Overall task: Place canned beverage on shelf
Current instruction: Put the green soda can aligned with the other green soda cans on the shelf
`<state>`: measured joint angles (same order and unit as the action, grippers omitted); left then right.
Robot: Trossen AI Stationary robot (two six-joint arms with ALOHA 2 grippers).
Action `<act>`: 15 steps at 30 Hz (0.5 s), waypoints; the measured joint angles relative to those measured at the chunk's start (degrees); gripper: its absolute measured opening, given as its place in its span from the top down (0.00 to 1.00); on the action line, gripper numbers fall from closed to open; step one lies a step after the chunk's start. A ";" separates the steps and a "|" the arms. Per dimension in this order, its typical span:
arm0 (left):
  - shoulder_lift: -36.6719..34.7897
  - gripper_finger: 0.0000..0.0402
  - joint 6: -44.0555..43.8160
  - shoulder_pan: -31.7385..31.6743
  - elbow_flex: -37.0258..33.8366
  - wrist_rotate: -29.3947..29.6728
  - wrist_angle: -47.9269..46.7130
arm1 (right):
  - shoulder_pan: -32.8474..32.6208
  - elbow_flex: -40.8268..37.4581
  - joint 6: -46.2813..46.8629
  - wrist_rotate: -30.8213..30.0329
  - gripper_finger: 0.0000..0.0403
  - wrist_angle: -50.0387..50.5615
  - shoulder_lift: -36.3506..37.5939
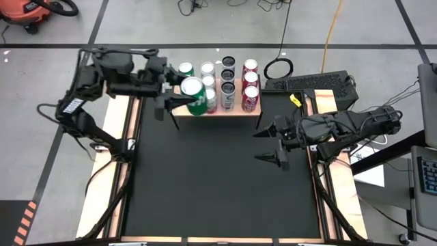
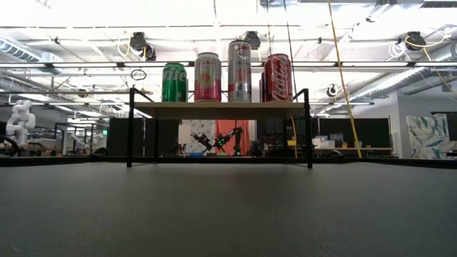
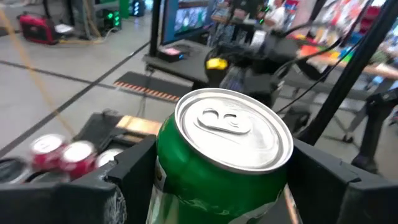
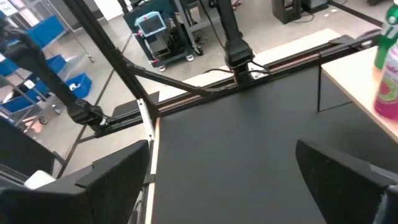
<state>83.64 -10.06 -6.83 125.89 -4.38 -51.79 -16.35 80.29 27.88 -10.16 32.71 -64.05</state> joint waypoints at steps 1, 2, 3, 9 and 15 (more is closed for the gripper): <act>-0.46 0.29 0.62 -0.55 0.00 0.00 -1.32 | -0.39 0.00 0.17 -0.04 0.05 -0.36 0.00; -0.95 0.29 1.30 -0.97 0.00 -0.02 -2.37 | -0.72 0.00 0.41 -0.08 0.05 -0.77 -0.04; -1.44 0.29 1.86 -1.46 0.00 -0.06 -2.98 | -0.97 0.00 0.68 -0.08 0.05 -1.31 -0.13; -3.68 0.29 6.05 -4.17 -2.32 -3.89 -4.20 | -1.78 -0.02 3.11 -0.34 0.05 -3.60 -0.24; -6.68 0.29 8.82 -9.30 -8.81 -10.12 -3.74 | -1.82 -0.02 5.44 -3.35 0.05 -7.92 -0.24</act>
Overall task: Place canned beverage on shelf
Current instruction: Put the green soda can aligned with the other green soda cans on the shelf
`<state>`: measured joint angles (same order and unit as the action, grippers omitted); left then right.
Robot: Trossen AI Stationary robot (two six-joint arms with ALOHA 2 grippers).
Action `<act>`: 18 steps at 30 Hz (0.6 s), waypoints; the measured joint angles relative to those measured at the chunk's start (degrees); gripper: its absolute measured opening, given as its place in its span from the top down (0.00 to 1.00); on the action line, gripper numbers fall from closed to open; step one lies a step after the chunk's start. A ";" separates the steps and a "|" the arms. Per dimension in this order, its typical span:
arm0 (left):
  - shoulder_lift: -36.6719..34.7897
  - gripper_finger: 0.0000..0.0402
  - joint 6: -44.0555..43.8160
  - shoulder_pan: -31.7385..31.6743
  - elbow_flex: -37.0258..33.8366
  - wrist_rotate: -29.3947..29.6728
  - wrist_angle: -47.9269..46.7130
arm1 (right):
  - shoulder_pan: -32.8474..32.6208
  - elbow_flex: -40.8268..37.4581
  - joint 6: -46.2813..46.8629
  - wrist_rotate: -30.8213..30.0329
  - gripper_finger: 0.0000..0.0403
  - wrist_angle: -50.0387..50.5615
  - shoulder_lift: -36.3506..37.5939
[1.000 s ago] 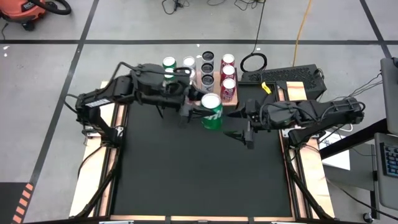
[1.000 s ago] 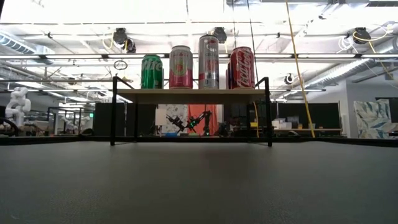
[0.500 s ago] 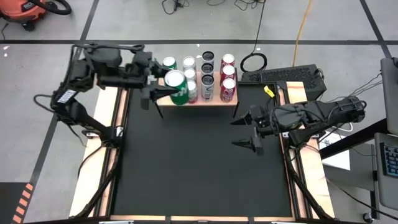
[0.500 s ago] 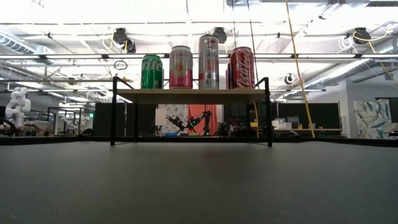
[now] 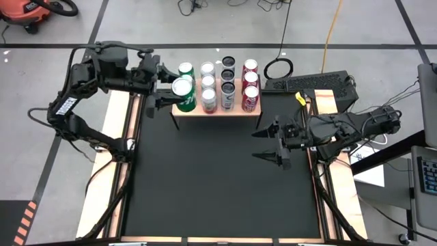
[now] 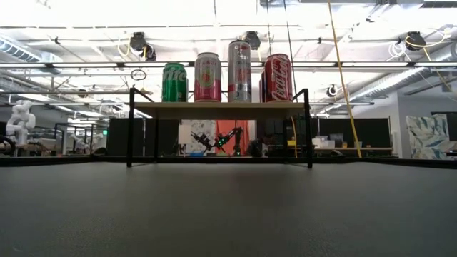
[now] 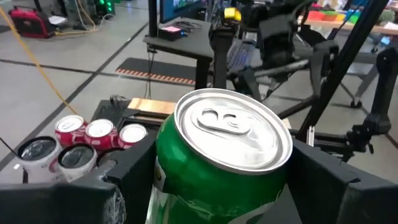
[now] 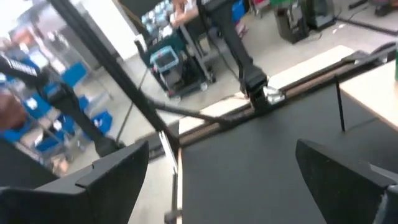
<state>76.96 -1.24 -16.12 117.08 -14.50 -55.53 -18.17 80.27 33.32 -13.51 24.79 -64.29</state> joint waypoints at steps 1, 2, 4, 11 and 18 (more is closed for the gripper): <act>-0.61 0.29 0.19 -1.11 -1.13 -1.29 0.36 | 0.00 0.00 0.09 -0.40 0.05 -0.86 0.00; -1.22 0.29 0.29 -2.21 -2.37 -2.85 0.91 | 0.00 0.00 0.07 -0.92 0.05 -1.61 0.00; -2.42 0.29 0.61 -4.44 -4.78 -5.92 2.04 | 0.00 0.00 0.35 -1.74 0.05 -2.85 0.00; -6.94 0.29 0.66 -9.84 -14.04 -13.87 6.36 | -0.04 0.00 2.85 -4.46 0.05 -3.57 -0.02; -11.08 0.29 0.54 -11.65 -21.85 -16.74 10.35 | -0.04 0.00 3.35 -6.09 0.05 -1.54 -1.13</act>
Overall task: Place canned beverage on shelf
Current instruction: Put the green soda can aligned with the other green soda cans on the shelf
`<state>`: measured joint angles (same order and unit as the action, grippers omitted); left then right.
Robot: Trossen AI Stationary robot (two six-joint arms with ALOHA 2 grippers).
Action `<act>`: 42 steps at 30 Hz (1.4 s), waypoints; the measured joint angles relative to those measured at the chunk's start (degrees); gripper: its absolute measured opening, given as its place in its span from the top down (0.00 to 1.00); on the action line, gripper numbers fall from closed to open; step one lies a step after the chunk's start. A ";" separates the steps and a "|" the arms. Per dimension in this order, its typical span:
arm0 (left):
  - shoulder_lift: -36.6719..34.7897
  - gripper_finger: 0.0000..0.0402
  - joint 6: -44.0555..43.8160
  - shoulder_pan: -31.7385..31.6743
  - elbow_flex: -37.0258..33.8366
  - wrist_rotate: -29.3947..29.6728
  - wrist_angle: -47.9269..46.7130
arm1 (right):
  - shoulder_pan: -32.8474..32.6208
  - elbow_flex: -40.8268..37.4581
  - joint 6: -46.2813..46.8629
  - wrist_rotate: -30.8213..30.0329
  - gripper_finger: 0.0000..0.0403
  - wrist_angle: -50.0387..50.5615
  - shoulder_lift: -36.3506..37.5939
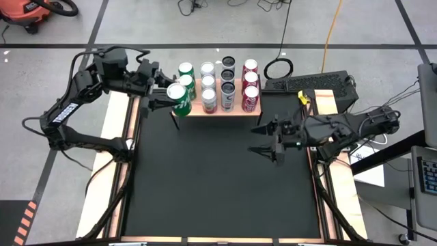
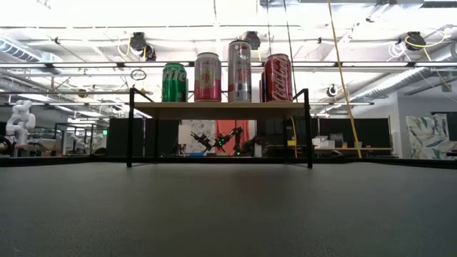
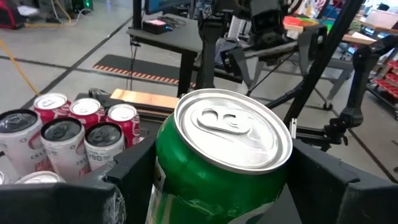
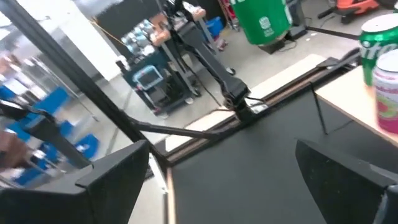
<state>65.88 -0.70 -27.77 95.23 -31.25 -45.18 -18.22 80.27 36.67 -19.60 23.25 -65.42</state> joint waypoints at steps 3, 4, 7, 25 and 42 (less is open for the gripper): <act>-1.45 0.29 0.39 0.03 -1.82 -0.13 1.36 | 0.00 0.00 -2.41 -0.57 0.05 1.81 -1.14; -1.89 0.29 1.07 0.03 -2.31 -0.24 1.35 | -0.02 0.00 -3.59 -1.46 0.05 3.09 -1.47; -2.84 0.29 3.00 0.03 -3.39 -0.23 1.17 | 0.00 -0.02 -7.21 -3.75 0.05 5.82 -2.65; -8.06 0.29 17.47 0.04 -15.32 -5.90 4.47 | -6.96 -0.02 -22.80 -15.96 0.05 0.75 -15.51; -10.60 0.29 16.13 -8.71 -27.64 -13.58 12.96 | -18.74 -0.02 -28.15 -19.87 0.05 -47.87 -42.81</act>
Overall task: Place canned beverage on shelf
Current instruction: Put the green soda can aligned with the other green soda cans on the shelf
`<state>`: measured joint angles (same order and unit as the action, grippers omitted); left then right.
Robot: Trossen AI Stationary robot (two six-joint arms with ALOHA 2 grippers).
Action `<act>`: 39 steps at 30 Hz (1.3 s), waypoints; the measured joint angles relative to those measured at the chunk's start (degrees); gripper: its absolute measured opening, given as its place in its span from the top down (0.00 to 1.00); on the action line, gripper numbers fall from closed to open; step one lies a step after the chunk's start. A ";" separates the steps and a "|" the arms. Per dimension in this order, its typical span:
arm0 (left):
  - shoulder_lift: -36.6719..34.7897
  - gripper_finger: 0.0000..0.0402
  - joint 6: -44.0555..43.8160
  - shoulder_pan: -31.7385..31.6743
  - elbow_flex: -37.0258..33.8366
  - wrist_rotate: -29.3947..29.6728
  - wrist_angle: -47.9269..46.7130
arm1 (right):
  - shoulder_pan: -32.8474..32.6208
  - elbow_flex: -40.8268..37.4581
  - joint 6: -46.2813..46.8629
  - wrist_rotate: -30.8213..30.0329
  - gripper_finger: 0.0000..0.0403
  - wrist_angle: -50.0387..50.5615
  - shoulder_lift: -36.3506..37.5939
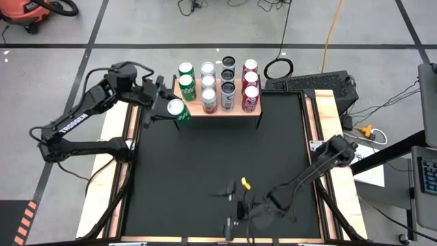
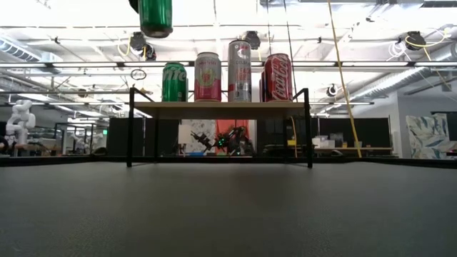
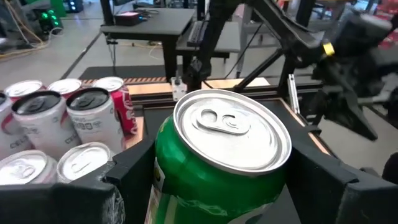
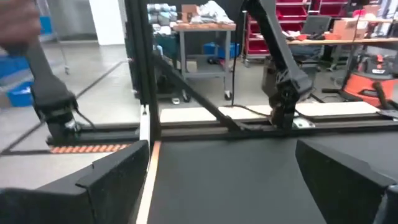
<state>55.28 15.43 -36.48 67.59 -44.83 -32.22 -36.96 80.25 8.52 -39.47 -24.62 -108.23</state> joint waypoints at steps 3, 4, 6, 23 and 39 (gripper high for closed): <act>0.10 0.29 0.24 -2.59 -0.91 -1.82 0.83 | -1.19 0.00 -0.54 -1.39 0.05 -0.81 -2.53; 0.14 0.29 0.35 -3.21 -1.26 -1.94 1.54 | -1.42 0.00 -0.49 -1.60 0.05 -0.78 -3.15; 0.67 0.29 0.36 -4.22 -1.65 -2.65 2.41 | -1.77 0.00 -0.53 -2.93 0.05 -0.87 -4.25; 9.31 0.29 1.84 -6.41 -1.72 -5.78 2.01 | -1.74 0.00 -6.12 -4.03 0.05 -0.43 -4.85; 4.42 0.29 -7.51 -10.25 -17.77 -12.89 24.41 | -4.21 0.00 -2.28 -4.03 0.05 7.32 -1.59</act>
<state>59.70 7.92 -46.73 49.81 -57.72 -7.81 -41.17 80.25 6.24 -43.51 -17.30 -109.82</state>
